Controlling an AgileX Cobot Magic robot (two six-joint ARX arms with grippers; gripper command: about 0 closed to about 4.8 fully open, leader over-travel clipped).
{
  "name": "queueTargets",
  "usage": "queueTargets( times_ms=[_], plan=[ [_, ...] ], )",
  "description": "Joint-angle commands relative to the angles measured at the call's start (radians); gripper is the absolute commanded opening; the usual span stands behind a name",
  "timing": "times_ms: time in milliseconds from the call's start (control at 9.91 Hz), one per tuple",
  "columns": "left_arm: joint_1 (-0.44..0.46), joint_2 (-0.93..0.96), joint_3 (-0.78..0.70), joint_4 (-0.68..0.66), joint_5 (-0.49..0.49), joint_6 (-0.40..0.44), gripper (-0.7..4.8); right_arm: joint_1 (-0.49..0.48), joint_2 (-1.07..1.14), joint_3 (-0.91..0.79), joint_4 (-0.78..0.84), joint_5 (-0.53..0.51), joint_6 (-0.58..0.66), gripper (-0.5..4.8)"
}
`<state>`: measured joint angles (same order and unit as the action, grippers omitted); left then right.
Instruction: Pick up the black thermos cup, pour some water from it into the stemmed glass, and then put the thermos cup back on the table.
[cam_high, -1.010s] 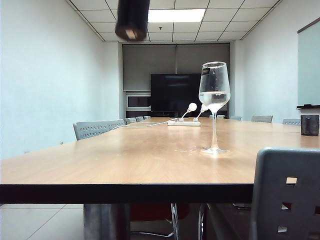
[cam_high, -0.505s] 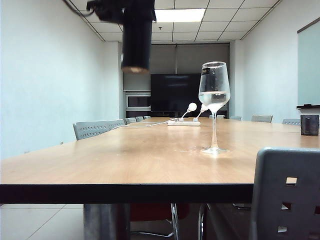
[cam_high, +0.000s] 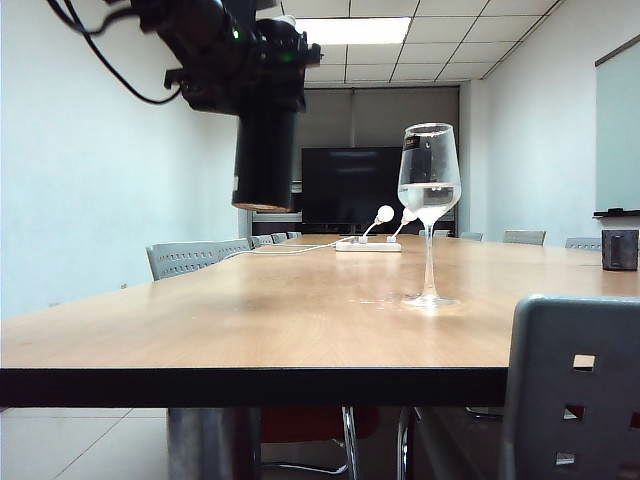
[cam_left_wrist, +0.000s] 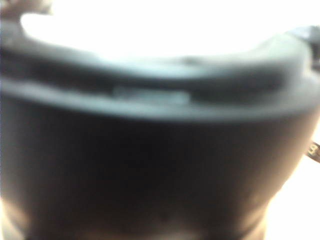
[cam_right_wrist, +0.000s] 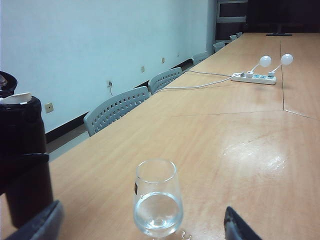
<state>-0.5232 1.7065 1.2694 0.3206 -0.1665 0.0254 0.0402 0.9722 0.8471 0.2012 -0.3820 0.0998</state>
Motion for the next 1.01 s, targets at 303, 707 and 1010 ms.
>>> queueTargets(
  times_ms=[303, 707, 1010],
  plan=[
    [0.041, 0.113, -0.056, 0.382, -0.039, -0.041, 1.83, 0.000, -0.003, 0.002, 0.004, -0.002, 0.000, 4.13],
    [0.087, 0.202, -0.057, 0.446, -0.036, -0.065, 1.83, 0.000, -0.003, 0.002, 0.004, -0.002, -0.006, 4.13],
    [0.099, 0.335, -0.056, 0.592, -0.028, -0.023, 1.83, 0.000, -0.003, 0.002, 0.003, -0.002, -0.026, 4.13]
  ],
)
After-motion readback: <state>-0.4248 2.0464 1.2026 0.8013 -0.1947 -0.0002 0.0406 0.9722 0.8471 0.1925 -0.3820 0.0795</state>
